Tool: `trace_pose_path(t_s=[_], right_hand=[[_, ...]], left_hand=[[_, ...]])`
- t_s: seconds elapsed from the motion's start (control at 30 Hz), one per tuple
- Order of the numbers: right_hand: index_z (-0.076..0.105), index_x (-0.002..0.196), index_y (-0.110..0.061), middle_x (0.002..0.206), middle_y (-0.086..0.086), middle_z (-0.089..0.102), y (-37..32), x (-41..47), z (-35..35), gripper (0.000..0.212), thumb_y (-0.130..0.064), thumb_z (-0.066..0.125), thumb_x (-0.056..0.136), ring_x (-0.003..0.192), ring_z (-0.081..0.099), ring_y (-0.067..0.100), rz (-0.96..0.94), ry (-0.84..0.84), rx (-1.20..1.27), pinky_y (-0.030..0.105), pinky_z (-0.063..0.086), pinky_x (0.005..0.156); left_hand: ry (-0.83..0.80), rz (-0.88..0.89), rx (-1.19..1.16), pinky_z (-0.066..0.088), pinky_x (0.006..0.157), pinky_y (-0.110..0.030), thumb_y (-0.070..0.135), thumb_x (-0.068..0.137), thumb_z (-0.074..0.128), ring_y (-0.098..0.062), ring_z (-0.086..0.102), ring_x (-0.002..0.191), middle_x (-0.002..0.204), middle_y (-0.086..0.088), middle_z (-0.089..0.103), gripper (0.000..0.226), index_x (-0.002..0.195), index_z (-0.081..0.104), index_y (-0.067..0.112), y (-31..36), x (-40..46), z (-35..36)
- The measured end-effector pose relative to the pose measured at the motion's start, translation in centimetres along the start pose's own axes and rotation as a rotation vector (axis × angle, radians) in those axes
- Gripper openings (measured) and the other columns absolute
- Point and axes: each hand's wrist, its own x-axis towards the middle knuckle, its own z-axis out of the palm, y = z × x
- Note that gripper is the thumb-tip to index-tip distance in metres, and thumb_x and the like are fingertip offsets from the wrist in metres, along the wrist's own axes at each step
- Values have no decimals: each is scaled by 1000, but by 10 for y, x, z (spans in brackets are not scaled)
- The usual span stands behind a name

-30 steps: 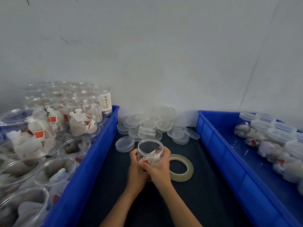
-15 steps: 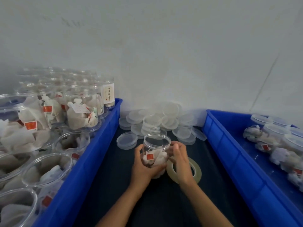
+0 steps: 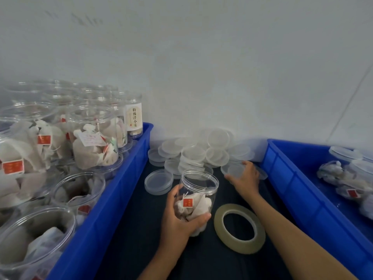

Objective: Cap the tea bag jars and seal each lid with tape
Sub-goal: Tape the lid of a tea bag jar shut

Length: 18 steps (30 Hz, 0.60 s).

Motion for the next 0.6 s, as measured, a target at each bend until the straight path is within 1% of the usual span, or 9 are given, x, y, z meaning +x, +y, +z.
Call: trace_pose_path(t_s=[0.07, 0.1, 0.17, 0.23, 0.3, 0.4, 0.5, 0.6], right_hand=[[36, 136, -11, 140, 15, 43, 1, 4, 6, 87, -47, 80, 69, 135, 33, 32, -1, 5, -168, 53, 17, 115], [35, 137, -11, 142, 15, 42, 0, 6, 8, 89, -50, 78, 70, 137, 31, 33, 5, 3, -215, 56, 11, 116], [30, 139, -11, 146, 15, 38, -2, 8, 11, 91, -54, 75, 72, 141, 25, 33, 5, -12, -267, 58, 2, 114], [28, 140, -12, 148, 16, 35, -5, 9, 14, 91, -56, 72, 74, 142, 21, 33, -15, -20, -291, 59, -3, 113], [27, 140, -12, 149, 16, 34, -8, 8, 15, 92, -57, 72, 74, 143, 20, 33, -10, -21, -287, 60, -6, 112], [24, 143, -12, 152, 16, 30, -10, 7, 14, 98, -61, 71, 72, 144, 17, 34, 1, -49, -287, 61, -8, 112], [24, 144, -11, 151, 17, 31, -12, 6, 11, 99, -62, 70, 73, 144, 18, 33, -14, -56, -307, 62, -8, 112], [25, 144, -12, 150, 15, 34, -13, 1, 8, 93, -58, 68, 77, 142, 23, 32, -39, -30, -336, 64, -3, 113]], left_hand=[[-3, 2, -1, 50, 71, -8, 10, 56, 91, 9, 63, 95, 109, 13, 64, 84, 118, 46, 45, 0, 1, 0], [-6, 2, -4, 50, 71, -8, 12, 55, 91, 9, 63, 96, 109, 14, 64, 84, 118, 46, 46, 0, 2, 0], [-11, -6, -12, 52, 73, -11, 22, 50, 90, 7, 63, 98, 113, 13, 63, 87, 119, 45, 48, 2, 1, 1], [-15, -16, -16, 53, 76, -13, 28, 46, 88, 5, 63, 99, 117, 11, 62, 90, 121, 44, 48, 3, 2, 1], [-15, -24, -14, 53, 78, -15, 28, 46, 89, 4, 63, 100, 119, 10, 61, 90, 122, 44, 48, 3, 2, 1], [-13, -22, 11, 54, 81, -19, 17, 54, 91, 4, 63, 100, 117, 11, 60, 88, 121, 44, 50, 1, 2, 0], [-9, -11, 13, 52, 76, -14, 8, 58, 90, 5, 64, 97, 112, 11, 63, 86, 121, 46, 48, -1, 2, 0], [-16, -11, 17, 51, 74, -11, 6, 59, 90, 7, 64, 96, 110, 12, 63, 87, 119, 45, 50, 0, 2, 0]])
